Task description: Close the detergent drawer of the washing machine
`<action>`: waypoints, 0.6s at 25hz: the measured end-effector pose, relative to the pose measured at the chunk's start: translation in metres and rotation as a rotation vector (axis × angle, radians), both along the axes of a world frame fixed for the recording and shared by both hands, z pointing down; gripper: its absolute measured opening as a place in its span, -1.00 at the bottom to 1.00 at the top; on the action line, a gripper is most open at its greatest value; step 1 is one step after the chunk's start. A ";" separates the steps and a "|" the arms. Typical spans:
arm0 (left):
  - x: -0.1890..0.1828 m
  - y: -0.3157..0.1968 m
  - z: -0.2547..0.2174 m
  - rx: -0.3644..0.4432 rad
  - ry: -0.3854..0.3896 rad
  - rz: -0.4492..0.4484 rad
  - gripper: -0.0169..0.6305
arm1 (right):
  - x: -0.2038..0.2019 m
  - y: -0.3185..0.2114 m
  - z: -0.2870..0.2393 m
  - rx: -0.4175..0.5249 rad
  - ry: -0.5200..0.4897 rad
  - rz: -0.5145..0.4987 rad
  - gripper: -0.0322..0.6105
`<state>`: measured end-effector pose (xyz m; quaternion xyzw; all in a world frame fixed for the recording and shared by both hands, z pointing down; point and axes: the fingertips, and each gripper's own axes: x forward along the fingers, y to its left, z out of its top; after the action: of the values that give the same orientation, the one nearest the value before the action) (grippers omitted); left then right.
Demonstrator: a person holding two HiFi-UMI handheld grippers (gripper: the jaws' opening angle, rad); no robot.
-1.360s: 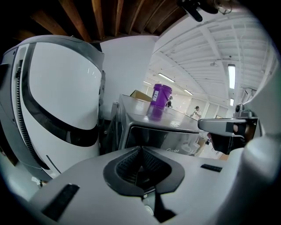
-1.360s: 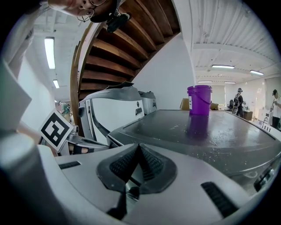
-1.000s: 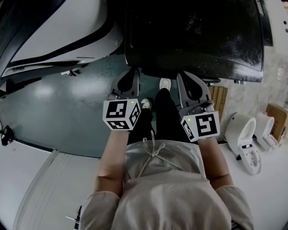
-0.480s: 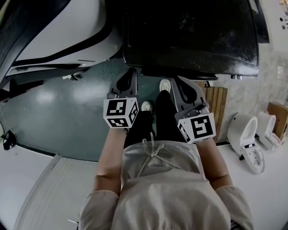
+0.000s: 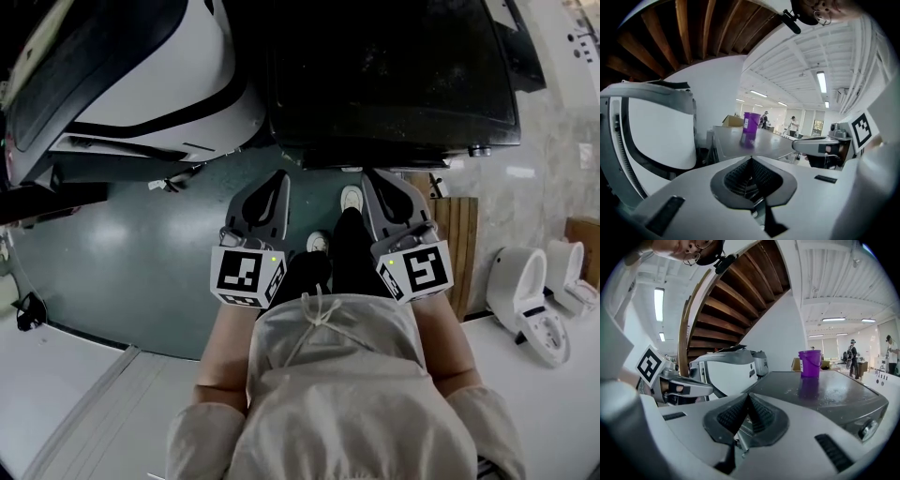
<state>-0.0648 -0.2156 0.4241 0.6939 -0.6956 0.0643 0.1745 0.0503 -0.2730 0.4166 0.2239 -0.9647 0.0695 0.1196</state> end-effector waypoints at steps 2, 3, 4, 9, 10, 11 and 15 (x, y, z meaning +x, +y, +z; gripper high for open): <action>0.005 0.008 -0.025 0.033 -0.023 0.028 -0.89 | 0.004 0.006 -0.014 0.018 -0.018 0.012 -0.88; 0.008 0.012 -0.037 0.051 -0.033 0.047 -0.89 | 0.006 0.008 -0.021 0.028 -0.026 0.018 -0.88; 0.012 0.015 -0.049 0.071 -0.042 0.068 -0.89 | 0.008 0.010 -0.028 0.038 -0.034 0.023 -0.88; 0.025 0.032 -0.102 0.136 -0.091 0.148 -0.89 | 0.022 0.016 -0.069 0.076 -0.100 0.071 -0.88; 0.025 0.036 -0.110 0.135 -0.100 0.155 -0.89 | 0.026 0.016 -0.077 0.090 -0.108 0.081 -0.88; 0.024 0.038 -0.119 0.150 -0.110 0.158 -0.89 | 0.030 0.017 -0.085 0.108 -0.109 0.090 -0.88; 0.020 0.045 -0.156 0.232 -0.144 0.152 -0.89 | 0.040 0.023 -0.109 0.167 -0.105 0.102 -0.88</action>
<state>-0.0451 -0.1708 0.2678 0.7536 -0.6547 0.0459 0.0373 0.0902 -0.2499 0.3080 0.2779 -0.9595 0.0064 0.0464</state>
